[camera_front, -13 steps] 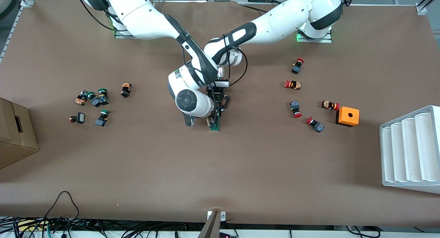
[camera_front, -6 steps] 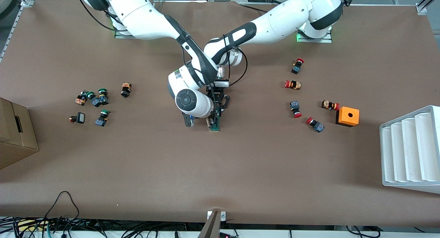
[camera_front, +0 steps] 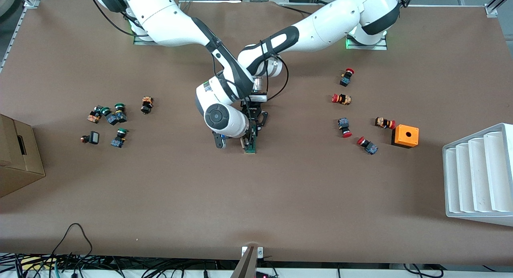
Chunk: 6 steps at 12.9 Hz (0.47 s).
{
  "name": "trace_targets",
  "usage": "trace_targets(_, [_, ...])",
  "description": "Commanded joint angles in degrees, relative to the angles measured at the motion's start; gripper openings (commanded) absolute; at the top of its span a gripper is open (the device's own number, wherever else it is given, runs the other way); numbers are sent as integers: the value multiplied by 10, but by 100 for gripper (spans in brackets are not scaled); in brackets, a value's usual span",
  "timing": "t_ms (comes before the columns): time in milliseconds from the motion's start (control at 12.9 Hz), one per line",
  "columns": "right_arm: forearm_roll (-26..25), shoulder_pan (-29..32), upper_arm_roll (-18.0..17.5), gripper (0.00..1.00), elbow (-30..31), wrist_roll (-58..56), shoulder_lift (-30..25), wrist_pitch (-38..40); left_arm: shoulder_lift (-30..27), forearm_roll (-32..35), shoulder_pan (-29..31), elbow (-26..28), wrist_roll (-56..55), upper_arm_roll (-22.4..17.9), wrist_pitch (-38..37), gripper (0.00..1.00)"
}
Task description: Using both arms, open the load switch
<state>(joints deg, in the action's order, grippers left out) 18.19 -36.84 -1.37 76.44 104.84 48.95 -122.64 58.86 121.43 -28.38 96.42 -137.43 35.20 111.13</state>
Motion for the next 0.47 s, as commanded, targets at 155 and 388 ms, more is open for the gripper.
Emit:
trace_targets(155, [-11,33,0,96,-14,-2,-39,61,16,21,3,-25,-9,-2,8,22])
trace_targets(388, [-13,83,-1,99,-16,-88,-89,90,16,21,3,-25,-8,-2,8,22])
